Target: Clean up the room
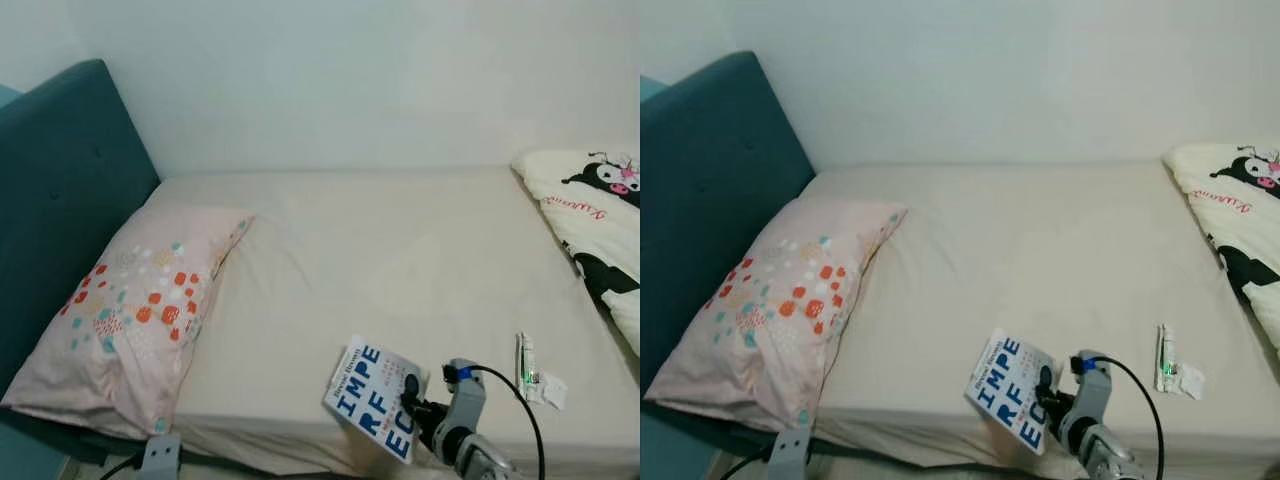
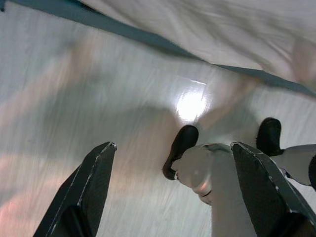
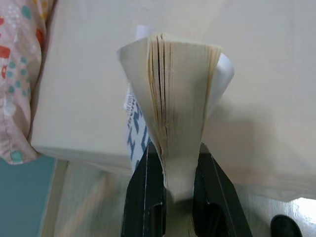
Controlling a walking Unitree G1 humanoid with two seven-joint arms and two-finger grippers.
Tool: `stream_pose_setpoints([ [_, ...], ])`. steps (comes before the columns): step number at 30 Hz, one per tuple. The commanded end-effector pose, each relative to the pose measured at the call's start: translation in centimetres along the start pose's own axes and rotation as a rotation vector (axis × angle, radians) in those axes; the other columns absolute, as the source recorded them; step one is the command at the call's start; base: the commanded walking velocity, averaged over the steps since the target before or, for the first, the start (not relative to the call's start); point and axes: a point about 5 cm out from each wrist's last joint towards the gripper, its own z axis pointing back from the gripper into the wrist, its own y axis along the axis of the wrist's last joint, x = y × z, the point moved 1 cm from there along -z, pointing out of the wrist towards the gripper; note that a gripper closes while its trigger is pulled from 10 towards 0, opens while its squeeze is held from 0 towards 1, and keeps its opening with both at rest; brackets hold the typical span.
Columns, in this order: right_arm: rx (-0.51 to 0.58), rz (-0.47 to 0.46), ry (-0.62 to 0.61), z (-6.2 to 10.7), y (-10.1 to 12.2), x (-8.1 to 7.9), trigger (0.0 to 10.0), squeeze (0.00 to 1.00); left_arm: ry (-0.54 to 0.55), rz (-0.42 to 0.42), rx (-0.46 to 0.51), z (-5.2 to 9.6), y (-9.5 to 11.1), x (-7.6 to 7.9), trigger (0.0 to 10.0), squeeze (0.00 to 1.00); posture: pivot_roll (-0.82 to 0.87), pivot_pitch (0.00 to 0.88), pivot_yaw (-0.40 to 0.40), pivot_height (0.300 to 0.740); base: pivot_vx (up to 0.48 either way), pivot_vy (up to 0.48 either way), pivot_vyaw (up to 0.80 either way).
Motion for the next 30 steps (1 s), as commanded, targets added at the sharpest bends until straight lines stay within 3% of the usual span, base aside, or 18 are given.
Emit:
stream_pose_setpoints([
  [1,-0.003,-0.005,0.016,-0.17,-0.39,-0.52,10.0,0.00,0.005,0.003,-0.009,0.18,-0.52,-0.42,10.0,0.00,-0.06,0.044,0.049,0.740,0.000,0.000,0.63],
  [12,-0.011,-0.009,0.007,0.02,-0.74,-0.34,10.0,0.00,0.010,0.016,-0.025,0.21,-0.70,-0.57,10.0,0.00,-0.06,0.044,0.053,0.740,0.000,0.000,0.62],
  [21,-0.017,-0.011,-0.004,0.06,-0.82,-0.19,10.0,0.00,0.016,-0.001,-0.051,0.21,-1.06,-0.49,10.0,0.00,-0.06,0.037,0.058,0.740,-0.480,0.000,0.63],
  [30,-0.006,-0.015,-0.004,0.11,-0.77,-0.15,10.0,0.00,0.011,0.002,-0.023,0.25,-0.63,-0.75,10.0,0.00,-0.06,0.050,0.064,0.740,0.000,0.000,0.63],
])
